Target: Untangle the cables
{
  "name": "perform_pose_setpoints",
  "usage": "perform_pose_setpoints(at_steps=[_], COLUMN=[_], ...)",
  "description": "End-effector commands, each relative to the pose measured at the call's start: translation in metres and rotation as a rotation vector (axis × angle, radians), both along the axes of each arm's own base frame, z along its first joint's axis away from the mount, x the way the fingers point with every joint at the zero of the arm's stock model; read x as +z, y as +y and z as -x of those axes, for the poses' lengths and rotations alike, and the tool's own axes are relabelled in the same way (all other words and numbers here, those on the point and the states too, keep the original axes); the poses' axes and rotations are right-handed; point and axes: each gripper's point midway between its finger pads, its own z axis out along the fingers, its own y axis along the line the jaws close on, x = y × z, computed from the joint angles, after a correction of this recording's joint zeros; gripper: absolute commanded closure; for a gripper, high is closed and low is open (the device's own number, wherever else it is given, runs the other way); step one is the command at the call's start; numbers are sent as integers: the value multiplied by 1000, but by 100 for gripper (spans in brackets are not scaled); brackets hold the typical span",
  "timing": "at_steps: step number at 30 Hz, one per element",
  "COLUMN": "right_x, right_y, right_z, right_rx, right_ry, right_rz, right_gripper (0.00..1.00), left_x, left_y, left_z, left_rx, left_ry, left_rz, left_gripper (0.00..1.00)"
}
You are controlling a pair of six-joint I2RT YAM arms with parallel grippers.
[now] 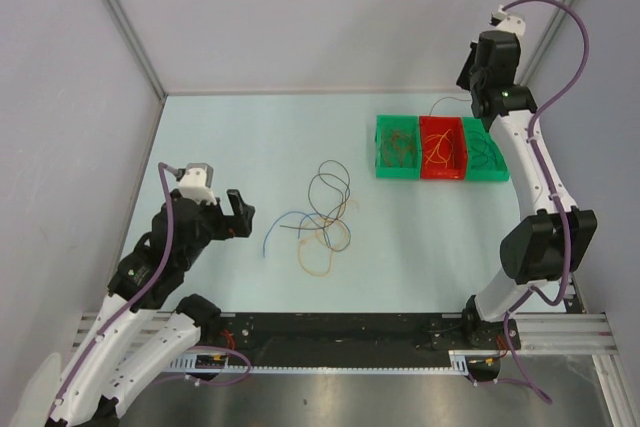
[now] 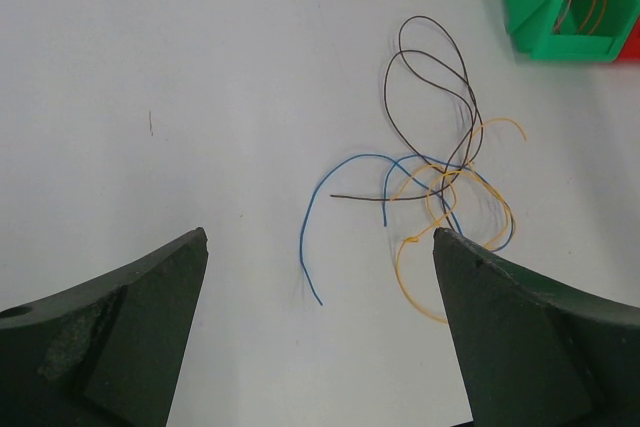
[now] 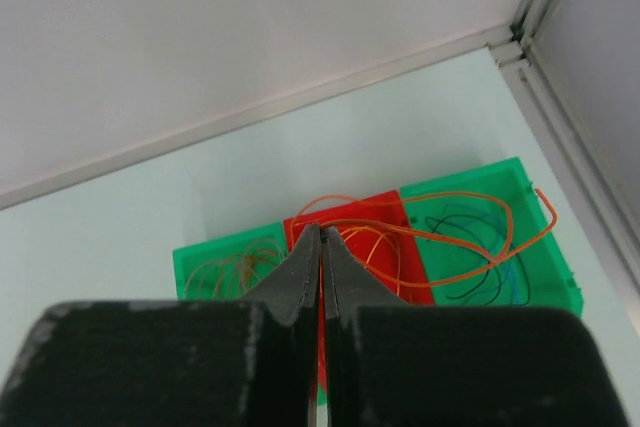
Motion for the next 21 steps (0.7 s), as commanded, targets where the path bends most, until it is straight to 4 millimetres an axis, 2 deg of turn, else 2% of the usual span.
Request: perform_pose_setpoints(at_steps=[1, 2, 7, 8, 15, 19, 20, 21], right_x=[9, -4, -36, -48, -79, -95, -107, -111], right_y=[16, 19, 33, 37, 53, 71, 77, 82], right_z=[2, 3, 3, 3, 1, 3, 3, 4], right_rx=[46, 56, 81, 89, 120, 149, 156, 161], right_ry=[-72, -47, 0, 22, 83, 116, 140, 147], right_rz=[-87, -100, -170, -183, -245, -276, -278, -284], right_gripper=[100, 100, 100, 100, 100, 100, 100, 100], left_x=[5, 5, 6, 5, 5, 5, 6, 5], left_y=[-1, -1, -1, -1, -1, -1, -1, -1], left_z=[-5, -5, -5, -4, -4, -5, -5, -5], left_rx=[4, 4, 4, 4, 4, 5, 4, 4], left_ry=[-22, -21, -23, -22, -22, -22, -23, -22], left_rz=[11, 11, 12, 13, 13, 11, 13, 12], left_gripper=[0, 0, 0, 0, 0, 0, 0, 0])
